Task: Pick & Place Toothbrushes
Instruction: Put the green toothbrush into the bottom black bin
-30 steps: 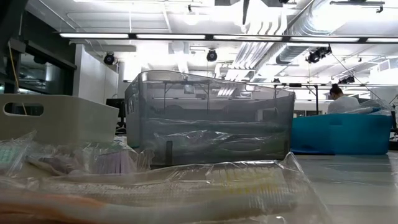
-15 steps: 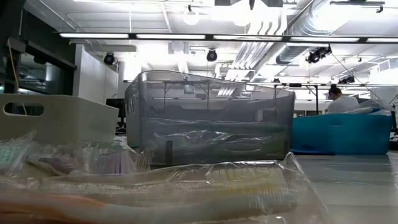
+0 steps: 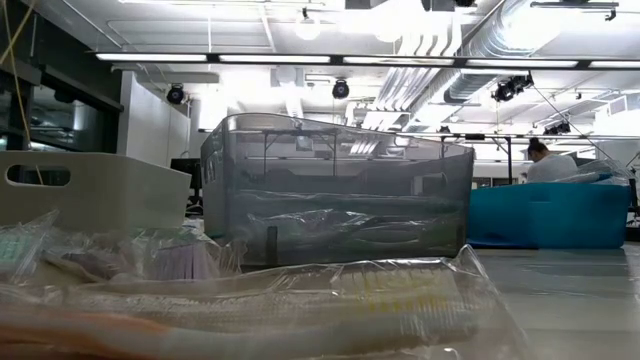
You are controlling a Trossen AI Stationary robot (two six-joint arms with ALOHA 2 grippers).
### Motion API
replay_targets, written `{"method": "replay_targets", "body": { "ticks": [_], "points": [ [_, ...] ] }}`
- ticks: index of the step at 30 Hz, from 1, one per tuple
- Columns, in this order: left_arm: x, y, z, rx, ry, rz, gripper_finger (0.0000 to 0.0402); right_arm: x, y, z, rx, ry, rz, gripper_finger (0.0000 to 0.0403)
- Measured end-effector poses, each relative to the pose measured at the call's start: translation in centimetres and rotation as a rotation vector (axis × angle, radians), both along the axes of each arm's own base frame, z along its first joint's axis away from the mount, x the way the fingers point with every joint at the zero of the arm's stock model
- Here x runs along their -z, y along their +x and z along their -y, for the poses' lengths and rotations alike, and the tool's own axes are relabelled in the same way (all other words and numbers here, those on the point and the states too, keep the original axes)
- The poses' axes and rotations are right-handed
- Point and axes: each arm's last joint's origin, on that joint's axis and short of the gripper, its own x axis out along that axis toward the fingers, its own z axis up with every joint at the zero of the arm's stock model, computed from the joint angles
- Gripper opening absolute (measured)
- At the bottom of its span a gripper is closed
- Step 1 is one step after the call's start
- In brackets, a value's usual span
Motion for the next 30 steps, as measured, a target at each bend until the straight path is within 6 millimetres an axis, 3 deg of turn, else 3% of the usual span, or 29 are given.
{"method": "replay_targets", "body": {
  "ticks": [6,13,19,25,30],
  "points": [
    [-0.4,-3.7,0.9,-0.120,0.064,-0.115,0.0142,1.6,3.2,-0.3,-0.054,0.078,-0.112,0.0023],
    [0.5,-5.7,1.3,-0.167,0.045,-0.274,0.0142,2.8,8.5,-0.7,-0.097,0.116,-0.353,0.0023],
    [1.5,-7.3,1.4,-0.177,0.028,-0.440,0.0142,5.3,12.3,-1.8,-0.129,0.169,-0.583,0.0023],
    [1.7,-8.4,1.5,-0.179,0.031,-0.510,0.0142,8.5,14.8,-2.8,-0.123,0.197,-0.740,0.0023],
    [1.5,-9.0,1.5,-0.177,0.035,-0.507,0.0142,11.2,15.5,-2.8,-0.077,0.205,-0.867,0.0025]
  ]
}}
